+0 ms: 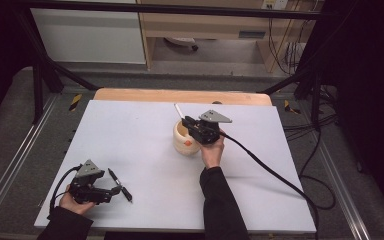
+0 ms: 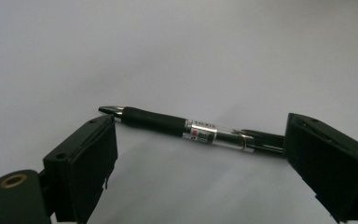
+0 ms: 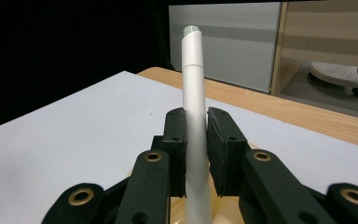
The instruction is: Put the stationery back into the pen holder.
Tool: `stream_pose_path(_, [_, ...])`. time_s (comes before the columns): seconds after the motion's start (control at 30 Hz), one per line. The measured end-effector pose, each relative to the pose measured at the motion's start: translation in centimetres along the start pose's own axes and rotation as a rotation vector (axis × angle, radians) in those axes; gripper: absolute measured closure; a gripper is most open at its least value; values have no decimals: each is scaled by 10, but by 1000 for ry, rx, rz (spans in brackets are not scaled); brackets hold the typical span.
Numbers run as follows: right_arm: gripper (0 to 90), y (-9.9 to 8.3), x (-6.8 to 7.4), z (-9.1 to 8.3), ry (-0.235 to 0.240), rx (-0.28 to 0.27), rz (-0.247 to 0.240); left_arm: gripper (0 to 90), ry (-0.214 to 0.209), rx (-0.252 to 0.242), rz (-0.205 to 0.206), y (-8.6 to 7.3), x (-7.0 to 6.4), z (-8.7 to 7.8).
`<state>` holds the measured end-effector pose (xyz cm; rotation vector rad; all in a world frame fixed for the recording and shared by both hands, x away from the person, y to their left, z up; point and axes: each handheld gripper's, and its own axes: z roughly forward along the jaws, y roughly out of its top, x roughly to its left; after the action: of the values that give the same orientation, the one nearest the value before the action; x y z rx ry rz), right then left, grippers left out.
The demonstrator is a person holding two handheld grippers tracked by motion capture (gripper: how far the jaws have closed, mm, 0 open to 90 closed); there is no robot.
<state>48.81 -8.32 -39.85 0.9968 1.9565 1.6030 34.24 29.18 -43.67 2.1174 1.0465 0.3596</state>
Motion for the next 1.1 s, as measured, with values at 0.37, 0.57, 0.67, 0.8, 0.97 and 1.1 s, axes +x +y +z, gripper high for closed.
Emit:
stream_pose_path(0.37, [789, -3, -7, 8, -33, -7, -34, 100, 0, -1, -3, 0, 0, 0])
stream_pose_path(0.57, [786, -6, -6, 7, -38, 17, -72, 100, -1, 4, 2, 0, 0, 1])
stream_pose_path(0.67, [776, -7, -6, 8, -32, 35, -54, 100, -2, 0, 1, 0, 0, 0])
stream_pose_path(0.8, [699, -5, -4, 5, -22, 34, -38, 100, -1, 2, 0, 0, 0, 0])
stream_pose_path(0.97, [588, 4, -2, -4, 2, 41, -22, 100, -1, 0, 1, 0, 0, 0])
stream_pose_path(1.1, [443, 16, -2, -17, 10, 73, -8, 100, -1, -4, -6, 0, 0, -1])
